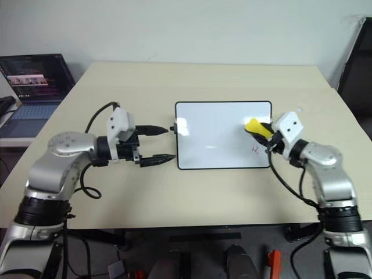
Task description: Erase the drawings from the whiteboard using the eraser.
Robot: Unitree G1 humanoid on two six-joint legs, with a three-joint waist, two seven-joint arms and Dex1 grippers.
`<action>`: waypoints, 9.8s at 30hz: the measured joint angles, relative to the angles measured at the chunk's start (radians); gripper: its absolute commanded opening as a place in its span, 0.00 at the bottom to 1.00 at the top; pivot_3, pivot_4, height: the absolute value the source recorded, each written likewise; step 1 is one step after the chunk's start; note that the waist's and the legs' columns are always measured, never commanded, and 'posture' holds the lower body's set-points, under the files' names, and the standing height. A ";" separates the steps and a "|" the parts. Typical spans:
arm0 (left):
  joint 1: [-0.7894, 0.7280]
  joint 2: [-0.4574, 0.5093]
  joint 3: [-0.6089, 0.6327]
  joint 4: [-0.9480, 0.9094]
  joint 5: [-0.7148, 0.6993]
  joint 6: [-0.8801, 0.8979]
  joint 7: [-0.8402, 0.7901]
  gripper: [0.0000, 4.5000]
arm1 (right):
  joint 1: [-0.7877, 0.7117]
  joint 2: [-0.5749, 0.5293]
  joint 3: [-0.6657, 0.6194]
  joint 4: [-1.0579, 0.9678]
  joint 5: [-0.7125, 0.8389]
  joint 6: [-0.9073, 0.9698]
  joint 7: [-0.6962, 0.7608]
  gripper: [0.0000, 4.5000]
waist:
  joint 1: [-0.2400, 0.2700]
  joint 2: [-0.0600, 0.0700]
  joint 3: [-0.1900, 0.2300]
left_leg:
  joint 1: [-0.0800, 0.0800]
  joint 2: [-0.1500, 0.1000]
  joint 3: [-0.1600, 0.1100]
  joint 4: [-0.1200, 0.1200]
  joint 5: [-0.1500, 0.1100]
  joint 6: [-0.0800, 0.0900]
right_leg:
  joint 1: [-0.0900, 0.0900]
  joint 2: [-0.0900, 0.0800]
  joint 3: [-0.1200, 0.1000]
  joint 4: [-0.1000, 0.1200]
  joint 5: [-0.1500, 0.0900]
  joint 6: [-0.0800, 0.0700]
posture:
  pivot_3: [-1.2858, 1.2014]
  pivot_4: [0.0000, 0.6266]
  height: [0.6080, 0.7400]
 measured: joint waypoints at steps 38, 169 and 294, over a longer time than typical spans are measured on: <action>0.003 0.019 0.002 -0.001 0.004 0.005 -0.003 1.00 | 0.072 0.050 0.115 0.377 -0.105 -0.420 0.102 0.28 | -0.010 -0.004 -0.004 | 0.006 0.001 0.001 0.003 0.004 0.002 | 0.005 0.001 0.002 0.002 0.005 0.004 | 0.52 0.24 1.00; -0.088 0.048 0.022 0.061 0.053 -0.059 0.019 1.00 | -0.042 -0.440 -0.095 0.062 0.067 -0.017 0.359 0.27 | -0.006 0.002 0.002 | 0.001 0.000 0.001 -0.003 0.004 0.001 | 0.000 0.001 0.001 -0.002 0.001 0.004 | 0.52 0.24 1.00; -0.104 -0.023 -0.001 0.068 0.074 -0.057 0.021 1.00 | -0.112 0.090 0.159 0.375 -0.184 -0.224 0.060 0.27 | -0.041 -0.013 -0.006 | 0.021 0.001 0.000 -0.007 0.004 0.002 | 0.017 0.001 0.002 -0.005 0.000 -0.004 | 0.52 0.24 1.00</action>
